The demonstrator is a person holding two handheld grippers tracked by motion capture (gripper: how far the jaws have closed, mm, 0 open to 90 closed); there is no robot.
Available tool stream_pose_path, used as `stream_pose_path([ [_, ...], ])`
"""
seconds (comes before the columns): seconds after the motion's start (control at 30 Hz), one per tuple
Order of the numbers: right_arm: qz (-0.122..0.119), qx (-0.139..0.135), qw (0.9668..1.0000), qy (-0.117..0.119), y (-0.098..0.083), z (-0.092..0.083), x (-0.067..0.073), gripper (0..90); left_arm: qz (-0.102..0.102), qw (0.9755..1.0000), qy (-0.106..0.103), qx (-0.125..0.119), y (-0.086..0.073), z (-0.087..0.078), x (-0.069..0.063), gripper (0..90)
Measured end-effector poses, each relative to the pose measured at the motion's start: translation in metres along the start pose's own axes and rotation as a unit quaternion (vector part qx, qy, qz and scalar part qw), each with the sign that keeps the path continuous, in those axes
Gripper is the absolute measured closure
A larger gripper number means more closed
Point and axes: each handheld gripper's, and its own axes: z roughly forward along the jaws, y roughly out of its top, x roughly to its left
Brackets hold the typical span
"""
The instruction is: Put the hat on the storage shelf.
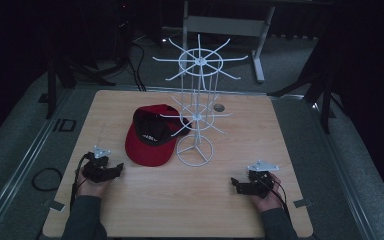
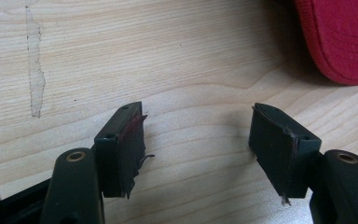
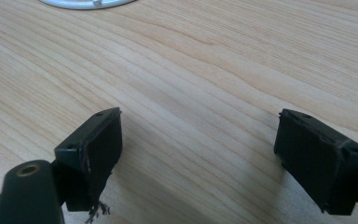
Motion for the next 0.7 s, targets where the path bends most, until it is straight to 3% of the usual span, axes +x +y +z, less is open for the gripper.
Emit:
stream_pose_path([
  [0.13,0.0,0.0,1.0,0.0,0.0,0.0,0.0,15.0,0.002,1.0,-0.002,0.005,0.001,0.0,0.0,37.2],
  [0.27,0.0,0.0,1.0,0.0,0.0,0.0,0.0,15.0,0.008,0.9998,-0.009,0.016,0.004,-0.003,-0.001,48.6],
  [0.33,0.0,0.0,1.0,0.0,0.0,0.0,0.0,15.0,0.017,0.9995,0.004,0.025,0.005,-0.006,-0.004,62.7],
  [0.37,0.0,0.0,1.0,0.0,0.0,0.0,0.0,15.0,0.017,0.9995,0.004,0.025,0.005,-0.006,-0.004,63.9],
  [0.4,0.001,0.0,1.0,0.0,0.0,0.0,0.0,15.0,0.026,0.9995,-0.006,0.017,0.008,-0.01,-0.006,65.9],
  [0.43,0.001,0.0,1.0,0.0,0.0,0.0,0.0,15.0,0.026,0.9995,-0.006,0.017,0.008,-0.01,-0.006,66.6],
  [0.47,0.001,0.0,1.0,0.0,0.0,0.0,0.0,15.0,0.02,0.9995,-0.021,0.007,0.013,-0.014,-0.008,66.6],
  [0.6,0.001,0.0,1.0,0.0,0.0,0.0,0.0,15.0,0.025,0.9993,-0.026,0.002,0.018,-0.017,-0.009,64.8],
  [0.7,0.001,0.0,1.0,0.0,0.0,0.0,0.0,15.0,0.027,0.9989,-0.037,-0.005,0.031,-0.023,-0.009,61.4],
])
